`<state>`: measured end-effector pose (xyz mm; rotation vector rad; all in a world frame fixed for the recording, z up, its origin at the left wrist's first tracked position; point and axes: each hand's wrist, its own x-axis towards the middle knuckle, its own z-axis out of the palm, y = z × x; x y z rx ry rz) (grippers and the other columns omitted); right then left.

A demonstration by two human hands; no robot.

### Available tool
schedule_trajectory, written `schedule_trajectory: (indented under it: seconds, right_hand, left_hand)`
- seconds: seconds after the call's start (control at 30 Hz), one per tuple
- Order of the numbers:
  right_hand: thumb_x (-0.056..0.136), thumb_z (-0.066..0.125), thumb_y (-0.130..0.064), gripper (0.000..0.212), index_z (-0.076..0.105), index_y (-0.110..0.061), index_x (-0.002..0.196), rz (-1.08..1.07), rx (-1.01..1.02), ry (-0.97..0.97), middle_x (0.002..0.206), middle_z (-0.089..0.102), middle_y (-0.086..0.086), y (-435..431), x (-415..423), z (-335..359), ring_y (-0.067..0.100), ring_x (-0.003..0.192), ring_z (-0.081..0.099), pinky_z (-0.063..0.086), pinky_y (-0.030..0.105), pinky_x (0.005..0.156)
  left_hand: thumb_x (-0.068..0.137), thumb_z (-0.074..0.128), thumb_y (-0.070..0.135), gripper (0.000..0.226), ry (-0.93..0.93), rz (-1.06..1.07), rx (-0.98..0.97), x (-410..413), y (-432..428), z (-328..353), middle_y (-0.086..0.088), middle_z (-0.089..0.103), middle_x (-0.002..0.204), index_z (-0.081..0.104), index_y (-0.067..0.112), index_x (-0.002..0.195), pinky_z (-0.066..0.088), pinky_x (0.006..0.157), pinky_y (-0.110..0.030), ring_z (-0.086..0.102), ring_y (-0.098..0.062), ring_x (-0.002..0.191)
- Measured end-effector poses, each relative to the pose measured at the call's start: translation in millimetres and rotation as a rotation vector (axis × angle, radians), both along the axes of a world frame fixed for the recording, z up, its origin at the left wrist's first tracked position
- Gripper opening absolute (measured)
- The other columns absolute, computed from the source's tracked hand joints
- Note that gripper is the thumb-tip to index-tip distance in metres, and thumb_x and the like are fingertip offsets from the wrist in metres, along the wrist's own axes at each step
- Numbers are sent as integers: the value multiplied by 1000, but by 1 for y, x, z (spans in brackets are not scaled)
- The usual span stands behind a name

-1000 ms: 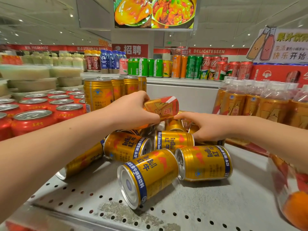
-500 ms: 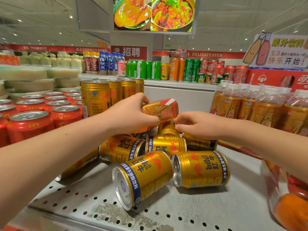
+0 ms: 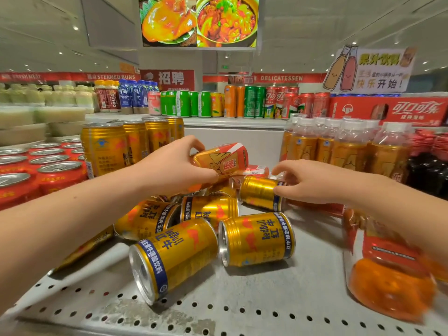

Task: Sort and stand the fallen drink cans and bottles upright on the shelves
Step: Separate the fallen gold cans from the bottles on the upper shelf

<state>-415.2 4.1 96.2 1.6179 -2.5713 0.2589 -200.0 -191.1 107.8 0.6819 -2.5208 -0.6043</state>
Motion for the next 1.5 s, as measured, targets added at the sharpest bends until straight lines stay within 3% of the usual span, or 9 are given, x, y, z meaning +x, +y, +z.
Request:
schedule_trajectory:
  seconds: [0.13, 0.4, 0.53, 0.8, 0.93, 1.07, 1.17, 1.27, 1.5]
  right_hand:
    - [92, 59, -55, 51, 54, -30, 137, -4, -16, -36, 120, 64, -14, 10, -3, -4, 8, 104, 62, 54, 31, 90]
    - [93, 59, -53, 52, 51, -32, 140, -73, -197, 25, 132, 60, -9, 65, -15, 11, 8, 107, 58, 50, 21, 80]
    - [92, 63, -46, 59, 45, -29, 145, -141, -327, 88, 140, 55, -4, 114, -30, 16, 11, 120, 55, 46, 27, 95]
    - [97, 53, -42, 37, 56, -34, 133, -189, -439, 140, 122, 61, -11, 171, -20, -1, 7, 105, 59, 51, 29, 87]
    - [97, 53, -40, 32, 60, -32, 127, -219, -465, 85, 114, 64, -12, 192, -24, -4, 7, 101, 61, 55, 36, 88]
    - [97, 55, -42, 42, 53, -32, 137, -213, -451, -27, 108, 64, -11, 202, -29, -9, 6, 93, 64, 58, 37, 82]
    - [98, 52, -42, 49, 45, -31, 145, -226, -366, -21, 109, 64, -12, 205, -34, -13, 2, 76, 64, 53, 22, 64]
    - [100, 47, -39, 49, 42, -29, 147, -245, -284, -3, 88, 60, -14, 209, -36, -18, 0, 61, 59, 37, 14, 46]
    - [100, 45, -36, 44, 45, -29, 144, -213, -265, 3, 82, 60, -13, 217, -35, -16, 0, 65, 57, 35, 19, 49]
  left_hand:
    - [75, 81, 50, 64, -33, -50, 11, -19, 14, 4, 6, 75, 93, 49, 37, 128, 64, 63, -44, 75, -16, 68]
    - [75, 82, 52, 65, -5, -212, 35, -46, 47, 12, 9, 74, 86, 49, 40, 130, 61, 56, -30, 74, -9, 69]
    - [76, 84, 46, 64, 11, -342, 82, -70, 78, 13, 7, 72, 90, 49, 38, 129, 55, 54, -17, 73, -3, 71]
    - [76, 87, 44, 58, 17, -452, 221, -119, 143, 7, 3, 74, 94, 54, 35, 122, 63, 62, -29, 76, -10, 71]
    - [66, 86, 60, 60, -44, -374, 265, -134, 172, 14, 5, 72, 102, 62, 34, 114, 63, 75, -36, 75, -13, 86]
    - [70, 76, 70, 63, -138, -258, 182, -144, 196, 22, 10, 63, 107, 62, 34, 119, 45, 65, -27, 61, -8, 94]
    - [77, 72, 66, 58, -169, -242, 103, -153, 212, 22, 8, 59, 105, 58, 29, 118, 42, 64, -27, 55, -7, 90]
    - [83, 70, 58, 40, -171, -216, 18, -163, 224, 22, 7, 59, 96, 54, 26, 102, 43, 63, -27, 56, -9, 84]
    - [89, 60, 65, 42, -346, -183, -5, -170, 245, 36, 0, 61, 111, 54, 25, 101, 56, 80, -37, 63, -23, 102]
